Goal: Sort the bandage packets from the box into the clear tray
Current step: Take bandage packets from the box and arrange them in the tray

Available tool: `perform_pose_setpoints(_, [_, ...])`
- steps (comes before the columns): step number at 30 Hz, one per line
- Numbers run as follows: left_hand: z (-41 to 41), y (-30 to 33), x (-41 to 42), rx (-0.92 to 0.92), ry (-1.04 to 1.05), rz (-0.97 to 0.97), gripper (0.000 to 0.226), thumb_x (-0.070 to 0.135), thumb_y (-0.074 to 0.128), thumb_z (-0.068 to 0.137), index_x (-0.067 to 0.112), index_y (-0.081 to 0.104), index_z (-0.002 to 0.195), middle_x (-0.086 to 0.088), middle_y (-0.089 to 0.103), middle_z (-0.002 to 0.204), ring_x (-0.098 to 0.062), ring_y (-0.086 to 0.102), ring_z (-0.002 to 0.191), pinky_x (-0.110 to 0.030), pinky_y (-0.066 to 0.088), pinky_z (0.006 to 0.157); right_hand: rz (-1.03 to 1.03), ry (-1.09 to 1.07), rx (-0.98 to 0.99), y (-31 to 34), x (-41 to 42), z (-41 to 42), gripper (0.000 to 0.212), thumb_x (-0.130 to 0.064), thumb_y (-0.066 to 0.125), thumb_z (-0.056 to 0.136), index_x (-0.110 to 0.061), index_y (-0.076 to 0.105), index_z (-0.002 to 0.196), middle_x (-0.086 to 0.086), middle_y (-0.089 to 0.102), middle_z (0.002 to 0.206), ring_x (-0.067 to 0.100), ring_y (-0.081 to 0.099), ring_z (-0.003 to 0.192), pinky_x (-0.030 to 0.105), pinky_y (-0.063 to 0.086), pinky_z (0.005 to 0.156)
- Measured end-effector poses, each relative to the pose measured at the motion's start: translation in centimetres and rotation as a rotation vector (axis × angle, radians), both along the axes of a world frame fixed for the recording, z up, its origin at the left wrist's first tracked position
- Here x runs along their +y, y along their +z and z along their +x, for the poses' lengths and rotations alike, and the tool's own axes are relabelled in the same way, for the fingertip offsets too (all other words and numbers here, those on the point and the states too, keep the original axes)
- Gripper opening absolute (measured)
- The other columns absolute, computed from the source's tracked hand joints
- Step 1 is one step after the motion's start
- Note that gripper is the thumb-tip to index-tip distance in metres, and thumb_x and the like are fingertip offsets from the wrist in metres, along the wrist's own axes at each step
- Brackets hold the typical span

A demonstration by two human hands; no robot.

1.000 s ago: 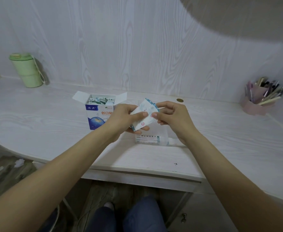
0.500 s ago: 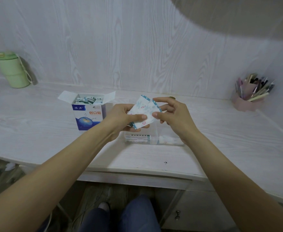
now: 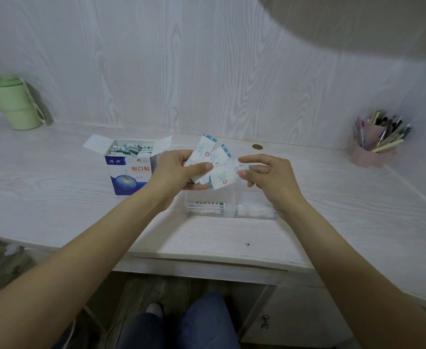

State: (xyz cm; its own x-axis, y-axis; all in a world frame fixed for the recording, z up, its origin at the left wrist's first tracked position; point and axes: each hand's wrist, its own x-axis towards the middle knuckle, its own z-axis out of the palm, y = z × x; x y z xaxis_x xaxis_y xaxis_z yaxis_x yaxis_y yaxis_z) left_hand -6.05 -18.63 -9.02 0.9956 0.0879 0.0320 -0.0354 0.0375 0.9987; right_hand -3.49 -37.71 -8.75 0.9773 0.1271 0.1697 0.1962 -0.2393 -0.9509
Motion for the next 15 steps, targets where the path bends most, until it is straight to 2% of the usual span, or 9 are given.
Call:
perform_pose_setpoints(5, [0.0, 0.0, -0.2, -0.043, 0.027, -0.012, 0.018, 0.004, 0.064, 0.086, 0.008, 0.063, 0.104, -0.002, 0.071, 0.089, -0.017, 0.072, 0.068, -0.024, 0.058, 0.057, -0.01, -0.086, 0.021, -0.3, -1.4, 0.2, 0.015, -0.005, 0.066, 0.085, -0.019, 0.072, 0.089, -0.004, 0.056, 0.054, 0.004, 0.048, 0.05, 0.018, 0.038, 0.054])
perform_pose_setpoints(11, [0.2, -0.1, -1.4, -0.049, 0.075, -0.029, 0.024, 0.006, 0.062, 0.089, 0.011, 0.06, 0.112, 0.001, 0.07, 0.089, -0.018, 0.073, 0.07, -0.021, 0.057, 0.055, -0.124, -0.216, 0.077, -1.2, -4.1, 0.3, 0.009, -0.012, 0.07, 0.083, -0.015, 0.071, 0.074, -0.005, 0.061, 0.063, 0.01, 0.044, 0.049, 0.014, 0.035, 0.048])
perform_pose_setpoints(15, [0.1, 0.0, -2.2, -0.053, 0.067, -0.045, 0.023, 0.007, 0.061, 0.09, 0.015, 0.058, 0.112, 0.005, 0.068, 0.086, -0.015, 0.072, 0.069, -0.02, 0.056, 0.055, -0.315, -0.237, 0.066, -2.3, -4.9, 0.7, 0.01, -0.014, 0.071, 0.08, -0.019, 0.071, 0.07, -0.002, 0.068, 0.078, 0.012, 0.056, 0.071, 0.026, 0.045, 0.066])
